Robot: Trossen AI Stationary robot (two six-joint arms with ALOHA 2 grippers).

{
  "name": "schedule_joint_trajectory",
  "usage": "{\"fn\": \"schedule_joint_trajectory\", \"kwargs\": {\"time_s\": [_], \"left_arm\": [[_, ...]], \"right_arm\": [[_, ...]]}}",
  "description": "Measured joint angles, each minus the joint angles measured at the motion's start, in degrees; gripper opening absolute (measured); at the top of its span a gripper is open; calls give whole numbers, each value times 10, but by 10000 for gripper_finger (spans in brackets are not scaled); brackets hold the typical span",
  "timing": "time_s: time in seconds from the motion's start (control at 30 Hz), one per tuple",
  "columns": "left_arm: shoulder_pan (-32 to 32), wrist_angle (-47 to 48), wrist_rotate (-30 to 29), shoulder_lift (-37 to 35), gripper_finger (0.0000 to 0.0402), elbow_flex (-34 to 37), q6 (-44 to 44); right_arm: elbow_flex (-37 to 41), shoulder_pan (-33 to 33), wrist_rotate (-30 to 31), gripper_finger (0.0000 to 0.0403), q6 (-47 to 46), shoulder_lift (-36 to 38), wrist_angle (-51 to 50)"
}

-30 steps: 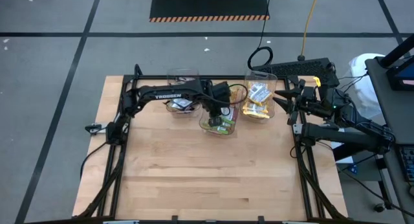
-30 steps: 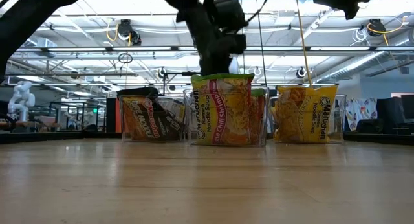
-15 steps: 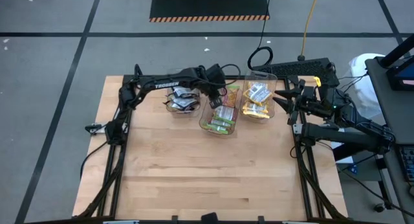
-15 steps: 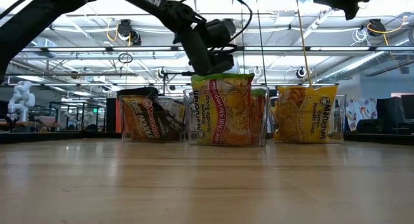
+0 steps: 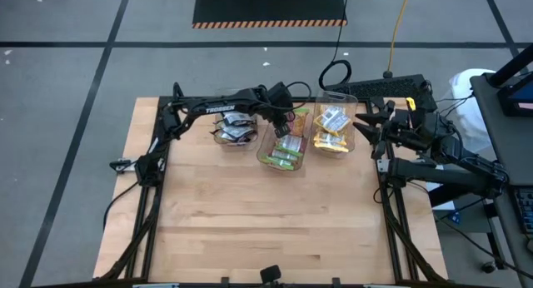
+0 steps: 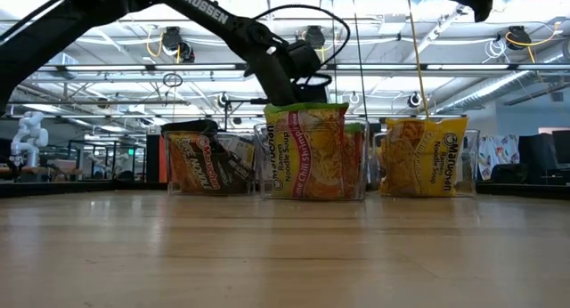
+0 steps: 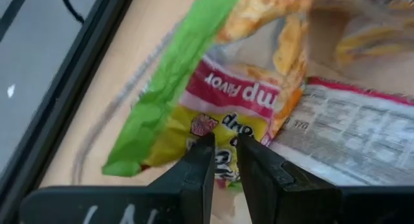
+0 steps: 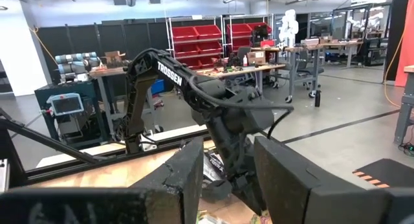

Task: Sort Maruchan noodles
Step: Adjust the green noodle pack in the middle transparent bin

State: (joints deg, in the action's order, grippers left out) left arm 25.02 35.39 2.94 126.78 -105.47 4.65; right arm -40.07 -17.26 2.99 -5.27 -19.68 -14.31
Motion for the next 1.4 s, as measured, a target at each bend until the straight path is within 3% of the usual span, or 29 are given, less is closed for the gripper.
{"fn": "schedule_joint_trajectory", "kwargs": {"time_s": [0.23, 0.6, 0.8, 1.17, 1.4], "left_arm": [[16, -22, -55, 5, 74, 2, -31], [51, -21, -60, 5, 74, 2, -65], [67, -25, -102, 5, 74, 2, -73], [85, -23, -93, 2, 74, 2, -88], [58, -27, -95, -68, 74, 3, -56]], "right_arm": [[0, 0, 0, 132, 0, -1, -1], [0, 0, 0, 132, 0, -2, -1], [0, 0, 0, 132, 0, -2, -1], [0, 0, 2, 132, 0, -2, -2], [0, 0, 68, 132, 5, -2, -6]]}}
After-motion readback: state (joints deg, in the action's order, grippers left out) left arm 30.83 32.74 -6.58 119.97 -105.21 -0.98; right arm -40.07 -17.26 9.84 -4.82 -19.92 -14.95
